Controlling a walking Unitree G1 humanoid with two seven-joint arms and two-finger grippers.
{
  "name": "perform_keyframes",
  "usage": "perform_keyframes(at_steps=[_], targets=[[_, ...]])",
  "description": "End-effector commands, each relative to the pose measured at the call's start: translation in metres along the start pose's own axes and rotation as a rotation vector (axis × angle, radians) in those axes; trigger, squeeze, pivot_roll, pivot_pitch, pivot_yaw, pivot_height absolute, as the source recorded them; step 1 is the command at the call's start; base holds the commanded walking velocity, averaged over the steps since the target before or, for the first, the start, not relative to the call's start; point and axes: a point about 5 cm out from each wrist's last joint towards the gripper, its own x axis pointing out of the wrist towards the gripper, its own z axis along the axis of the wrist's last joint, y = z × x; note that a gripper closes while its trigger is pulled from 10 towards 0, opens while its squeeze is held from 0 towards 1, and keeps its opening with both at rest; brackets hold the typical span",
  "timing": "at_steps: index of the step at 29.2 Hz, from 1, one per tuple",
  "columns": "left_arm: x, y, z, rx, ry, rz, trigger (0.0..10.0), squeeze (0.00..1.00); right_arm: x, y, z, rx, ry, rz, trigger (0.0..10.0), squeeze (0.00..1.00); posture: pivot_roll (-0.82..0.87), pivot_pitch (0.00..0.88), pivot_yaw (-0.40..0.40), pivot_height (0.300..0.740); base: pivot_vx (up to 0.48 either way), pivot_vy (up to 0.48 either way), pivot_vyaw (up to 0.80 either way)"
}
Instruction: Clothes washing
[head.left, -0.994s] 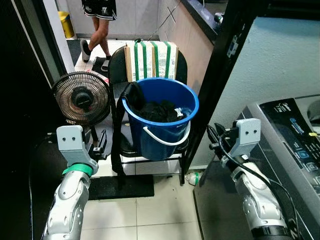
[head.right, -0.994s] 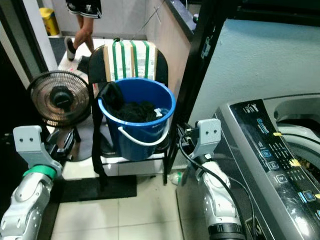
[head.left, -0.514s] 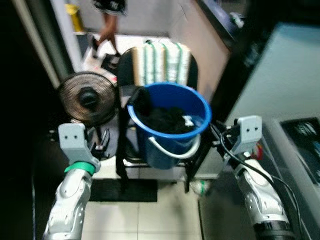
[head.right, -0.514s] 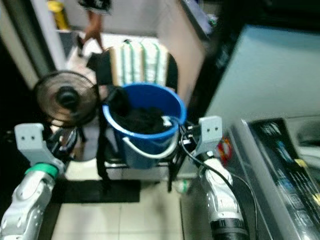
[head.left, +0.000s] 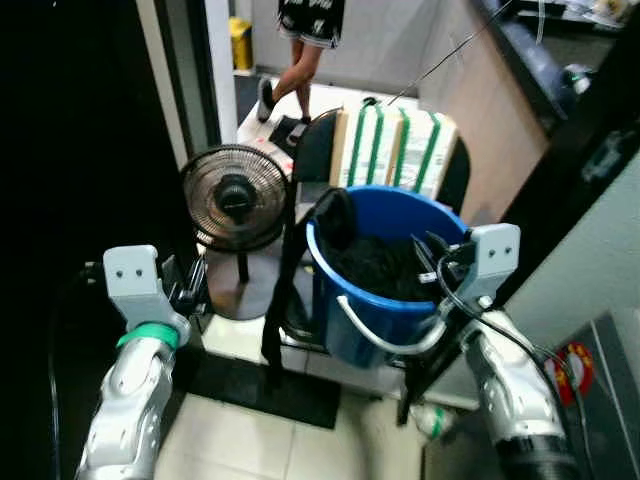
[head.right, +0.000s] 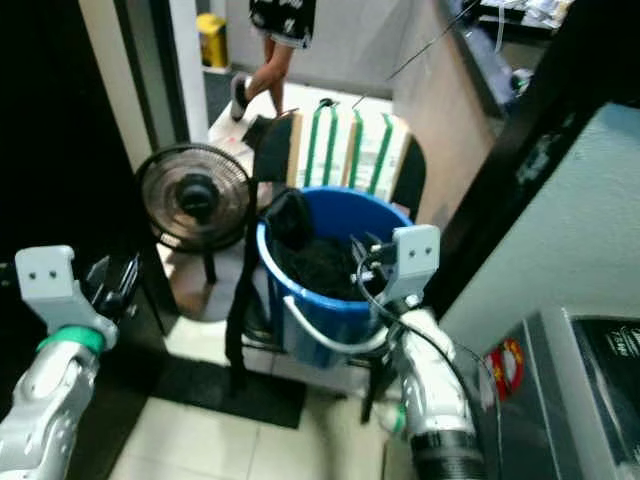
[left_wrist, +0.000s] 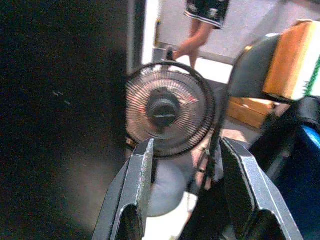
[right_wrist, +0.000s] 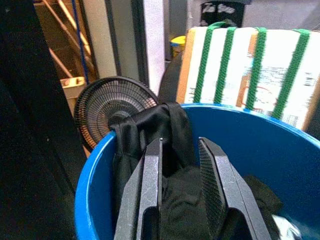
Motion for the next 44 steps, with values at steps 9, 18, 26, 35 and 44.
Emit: perform_keyframes(at_steps=[9,18,26,35,44], targets=[[-0.0032,-0.0038,-0.0064,-0.008,0.036,-0.017,10.0,0.0,-0.0028,-0.0026,-0.004,0.008,0.007,-0.01,10.0,0.0,0.11,0.052,0.016,0.74,0.304,0.0,0.0],[-0.0033,-0.003,-0.0053,-0.011,0.037,-0.026,10.0,0.0,-0.0035,-0.0015,-0.0043,0.007,0.005,-0.012,10.0,0.0,0.11,0.057,0.021,0.74,0.315,0.0,0.0],[-0.0014,-0.0027,-0.0064,-0.008,0.049,-0.017,10.0,0.0,-0.0033,-0.0024,-0.0046,0.003,0.005,-0.018,10.0,0.0,0.11,0.056,0.022,0.74,0.179,0.0,0.0],[0.0019,-0.001,-0.0065,0.003,0.055,-0.017,10.0,0.0,-0.0015,-0.0025,-0.0056,-0.006,0.006,-0.024,10.0,0.0,0.11,0.036,0.028,0.74,0.0,0.0,0.0],[0.0051,-0.0037,-0.0129,0.059,0.077,-0.03,10.0,0.0,-0.0023,-0.0063,-0.0084,-0.01,0.043,-0.034,10.0,0.0,0.08,0.016,0.028,0.74,0.0,0.0,0.0]])
